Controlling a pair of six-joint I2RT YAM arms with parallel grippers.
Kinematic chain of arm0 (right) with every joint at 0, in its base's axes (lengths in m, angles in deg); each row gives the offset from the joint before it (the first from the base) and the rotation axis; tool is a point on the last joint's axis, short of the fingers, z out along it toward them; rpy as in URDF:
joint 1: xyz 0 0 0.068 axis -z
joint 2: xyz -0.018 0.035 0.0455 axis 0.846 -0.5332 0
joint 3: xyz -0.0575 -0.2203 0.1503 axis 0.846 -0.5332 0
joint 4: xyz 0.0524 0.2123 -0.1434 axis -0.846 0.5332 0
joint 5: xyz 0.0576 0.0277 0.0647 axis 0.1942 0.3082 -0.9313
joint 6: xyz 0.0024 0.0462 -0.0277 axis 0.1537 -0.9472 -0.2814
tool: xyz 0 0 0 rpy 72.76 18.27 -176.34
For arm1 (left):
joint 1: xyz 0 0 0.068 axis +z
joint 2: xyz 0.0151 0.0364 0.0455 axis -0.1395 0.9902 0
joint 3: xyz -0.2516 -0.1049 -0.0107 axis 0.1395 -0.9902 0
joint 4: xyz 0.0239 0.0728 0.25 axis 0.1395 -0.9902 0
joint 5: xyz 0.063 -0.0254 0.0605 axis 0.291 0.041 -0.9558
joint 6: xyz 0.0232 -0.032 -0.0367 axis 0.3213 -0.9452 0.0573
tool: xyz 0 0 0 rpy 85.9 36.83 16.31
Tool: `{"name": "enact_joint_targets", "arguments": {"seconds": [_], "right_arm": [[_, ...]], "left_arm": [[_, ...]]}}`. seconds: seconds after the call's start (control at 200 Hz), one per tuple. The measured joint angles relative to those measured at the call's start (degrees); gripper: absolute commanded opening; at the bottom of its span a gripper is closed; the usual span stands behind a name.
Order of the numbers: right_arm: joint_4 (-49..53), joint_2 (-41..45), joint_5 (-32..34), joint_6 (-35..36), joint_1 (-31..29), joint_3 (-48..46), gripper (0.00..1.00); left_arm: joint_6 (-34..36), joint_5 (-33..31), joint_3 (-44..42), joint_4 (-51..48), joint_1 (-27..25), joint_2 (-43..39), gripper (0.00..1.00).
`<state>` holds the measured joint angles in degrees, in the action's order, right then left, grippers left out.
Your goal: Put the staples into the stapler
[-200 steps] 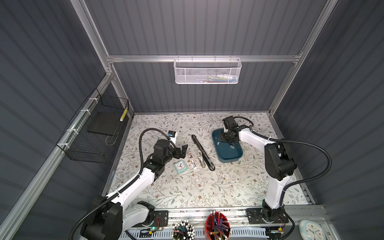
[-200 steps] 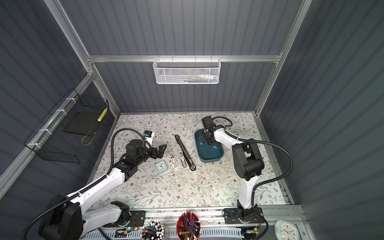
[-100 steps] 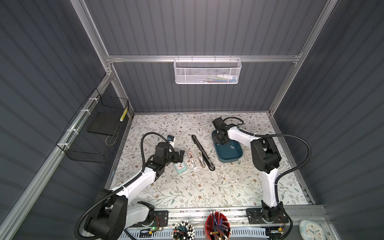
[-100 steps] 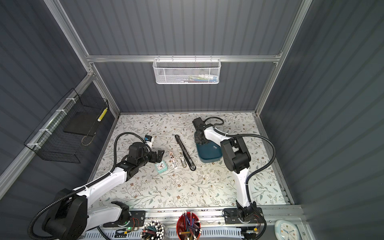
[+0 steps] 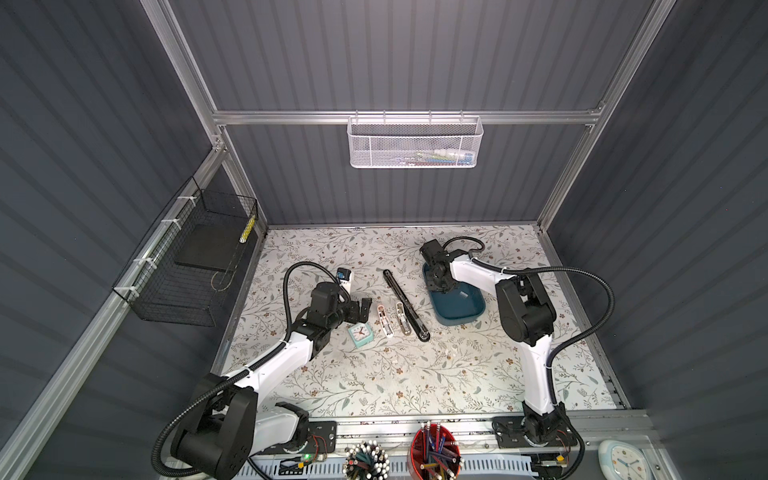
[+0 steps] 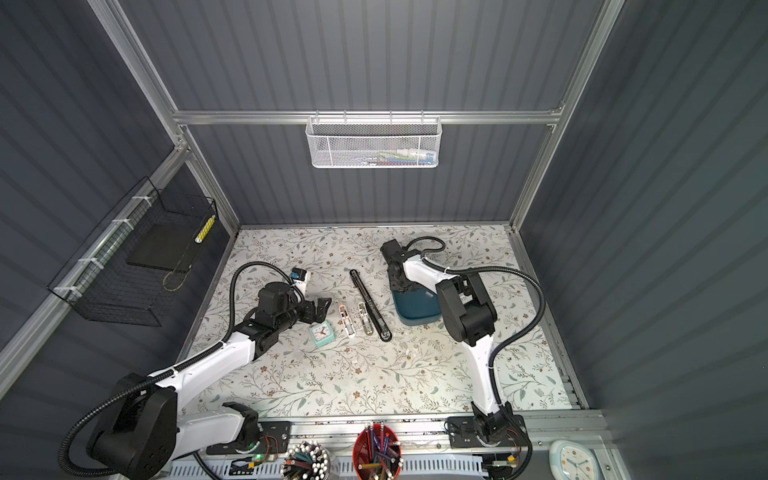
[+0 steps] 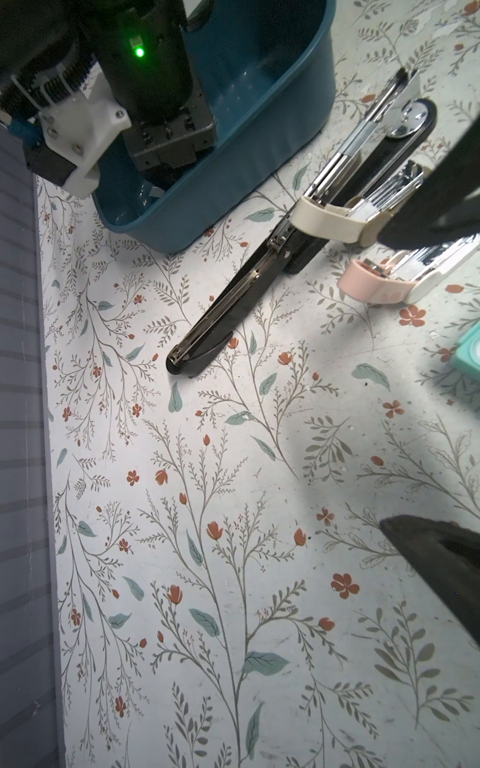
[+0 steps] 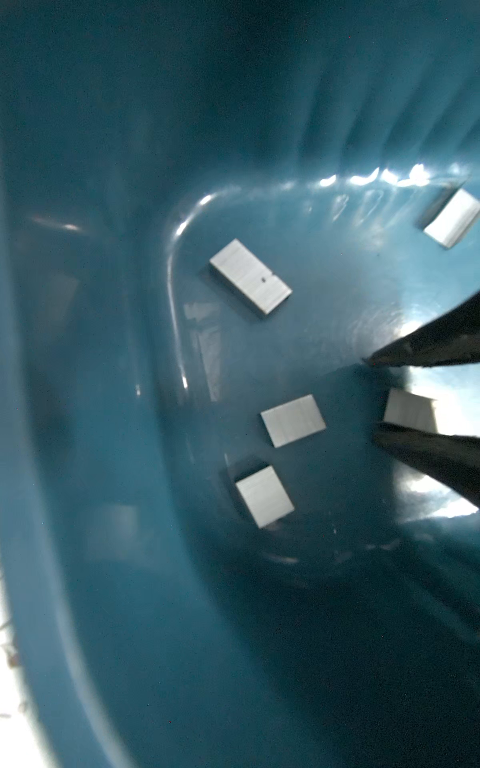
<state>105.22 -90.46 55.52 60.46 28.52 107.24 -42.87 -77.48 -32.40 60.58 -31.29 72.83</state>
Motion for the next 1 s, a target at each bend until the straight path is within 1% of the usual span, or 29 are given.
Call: {"name": "enact_joint_targets", "arguments": {"seconds": [0.275, 0.525, 0.635, 0.77, 1.0], "right_arm": [[-0.63, 0.28, -0.04, -0.22, -0.17, -0.85, 0.21], [-1.18, 0.28, -0.22, -0.24, -0.15, -0.87, 0.24], [-1.36, 0.28, -0.68, -0.31, -0.13, -0.87, 0.23], [-1.62, 0.26, -1.55, -0.68, -0.04, -0.9, 0.18], [-1.99, 0.26, -2.21, -0.9, 0.17, -1.01, 0.13]], "left_arm": [[-0.02, 0.26, 0.0, 0.35, 0.0, -1.14, 1.0], [-0.02, 0.26, -0.02, 0.33, 0.0, -2.43, 1.0], [-0.02, 0.26, -0.02, 0.33, 0.0, -2.51, 1.0], [-0.02, 0.26, -0.07, 0.33, 0.0, -2.51, 1.0], [-0.02, 0.26, -0.07, 0.33, 0.0, -2.51, 1.0]]}}
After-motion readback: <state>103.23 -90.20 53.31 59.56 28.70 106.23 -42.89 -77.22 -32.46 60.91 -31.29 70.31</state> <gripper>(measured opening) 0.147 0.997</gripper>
